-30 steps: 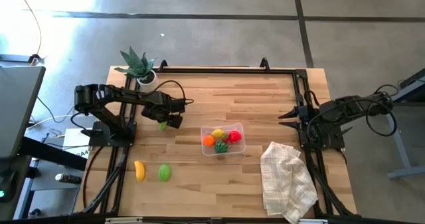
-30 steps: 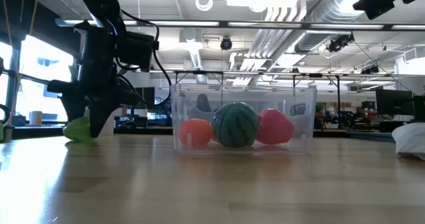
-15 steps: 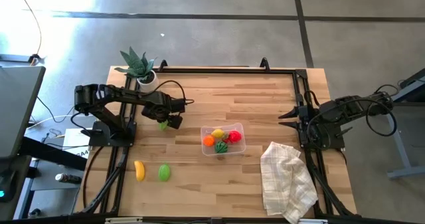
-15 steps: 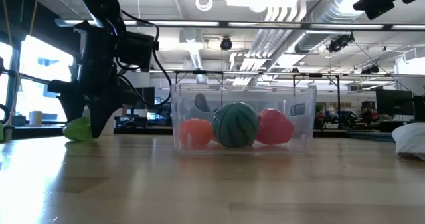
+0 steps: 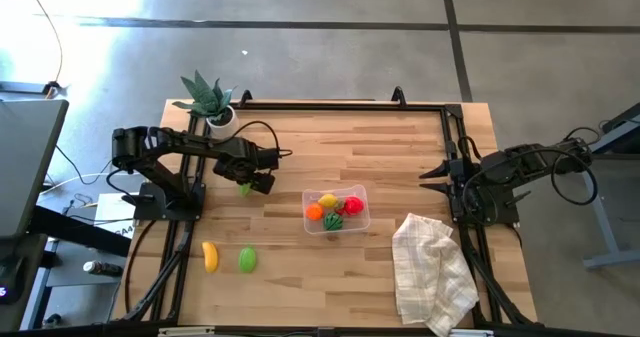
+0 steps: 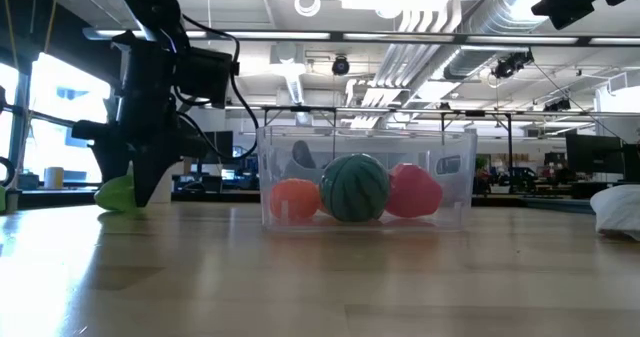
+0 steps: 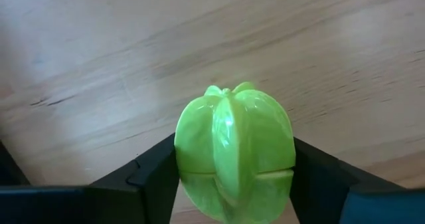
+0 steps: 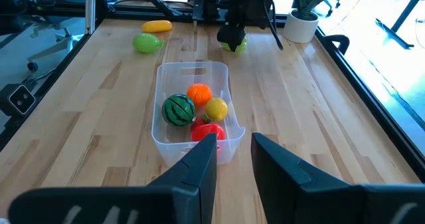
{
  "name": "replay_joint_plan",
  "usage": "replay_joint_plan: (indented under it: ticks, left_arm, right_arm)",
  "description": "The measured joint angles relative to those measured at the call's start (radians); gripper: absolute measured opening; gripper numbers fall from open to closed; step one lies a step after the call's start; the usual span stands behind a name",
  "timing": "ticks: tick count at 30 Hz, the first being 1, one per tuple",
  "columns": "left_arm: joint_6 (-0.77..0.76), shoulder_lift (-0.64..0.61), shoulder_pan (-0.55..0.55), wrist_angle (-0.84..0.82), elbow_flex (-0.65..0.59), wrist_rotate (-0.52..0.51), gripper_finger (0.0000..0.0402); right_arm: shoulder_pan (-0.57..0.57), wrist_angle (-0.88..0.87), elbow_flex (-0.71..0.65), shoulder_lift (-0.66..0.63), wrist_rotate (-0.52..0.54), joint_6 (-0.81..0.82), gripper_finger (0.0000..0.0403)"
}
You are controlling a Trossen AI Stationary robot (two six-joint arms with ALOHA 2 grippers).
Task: Pick and placing Produce into tupperware
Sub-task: Put the green starfruit into the transparent bin
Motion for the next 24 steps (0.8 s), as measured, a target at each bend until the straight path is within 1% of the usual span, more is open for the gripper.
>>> replay_joint_plan:
  ticks: [3, 5, 7, 12, 18, 22, 24]
  left_arm:
    - [0.001, 0.000, 0.000, 0.001, 0.000, 0.000, 0.0251]
    - [0.004, 0.000, 0.000, 0.001, 0.000, -0.001, 0.0256]
    - [0.004, 0.000, 0.000, 0.001, 0.000, -0.001, 0.0248]
    - [0.007, 0.000, 0.000, 0.000, 0.000, -0.004, 0.0206]
    - [0.026, 0.000, 0.000, 0.000, 0.000, -0.003, 0.0207]
    - [0.049, 0.000, 0.000, 0.002, 0.000, 0.001, 0.0232]
    - [0.062, 0.000, 0.000, 0.001, 0.000, 0.001, 0.0231]
  right_arm:
    - [0.000, 0.000, 0.000, 0.000, 0.000, 0.000, 0.0084]
    - [0.000, 0.000, 0.000, 0.000, 0.000, 0.000, 0.0084]
    - [0.000, 0.000, 0.000, 0.000, 0.000, 0.000, 0.0084]
    - [0.000, 0.000, 0.000, 0.000, 0.000, 0.000, 0.0084]
    - [0.000, 0.000, 0.000, 0.000, 0.000, 0.000, 0.0084]
    - [0.000, 0.000, 0.000, 0.000, 0.000, 0.000, 0.0084]
    - [0.000, 0.000, 0.000, 0.000, 0.000, 0.000, 0.0084]
